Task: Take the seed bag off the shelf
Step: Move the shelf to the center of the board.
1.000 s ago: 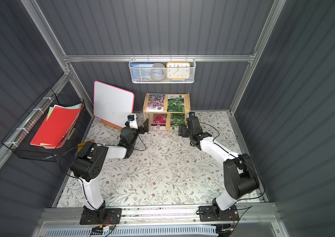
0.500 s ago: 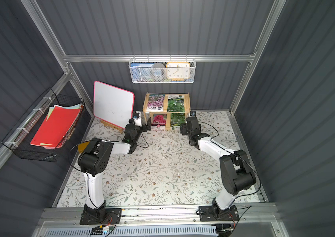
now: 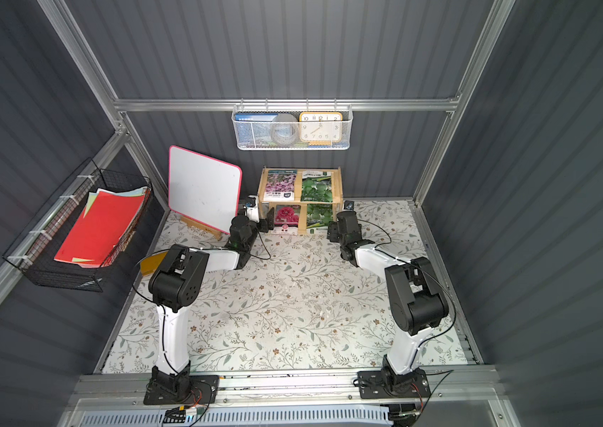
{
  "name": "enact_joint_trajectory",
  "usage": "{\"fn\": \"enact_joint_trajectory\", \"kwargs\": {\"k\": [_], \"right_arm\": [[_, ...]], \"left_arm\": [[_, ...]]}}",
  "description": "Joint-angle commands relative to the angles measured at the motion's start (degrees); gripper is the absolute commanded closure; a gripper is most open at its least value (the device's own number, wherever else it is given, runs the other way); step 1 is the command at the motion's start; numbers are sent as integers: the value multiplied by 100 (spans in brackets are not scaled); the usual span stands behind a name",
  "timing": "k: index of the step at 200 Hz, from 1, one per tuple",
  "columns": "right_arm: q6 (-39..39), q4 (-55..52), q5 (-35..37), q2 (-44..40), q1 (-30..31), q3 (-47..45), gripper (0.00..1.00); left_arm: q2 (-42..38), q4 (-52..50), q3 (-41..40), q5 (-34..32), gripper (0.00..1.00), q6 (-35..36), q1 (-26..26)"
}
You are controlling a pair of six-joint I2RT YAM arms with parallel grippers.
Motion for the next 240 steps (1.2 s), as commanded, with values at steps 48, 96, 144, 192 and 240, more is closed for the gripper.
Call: {"fn": "enact_joint_trajectory", "kwargs": {"k": [48, 96, 144, 192, 240], "right_arm": [[26, 476, -271, 471, -150, 375, 34], [-17, 661, -331, 607, -188, 427, 44], [-58, 716, -372, 705, -219, 481, 56], [-117, 842, -451, 789, -246, 472, 61], [-179, 1006, -551, 1008, -299, 606, 50]], "left_arm": [[225, -524, 413, 72, 31, -50, -12], [236, -608, 456, 89, 33, -44, -12], [245, -721, 495, 175, 46, -44, -12], [249, -750, 518, 163, 46, -44, -12], [253, -773, 535, 189, 46, -43, -12]]}}
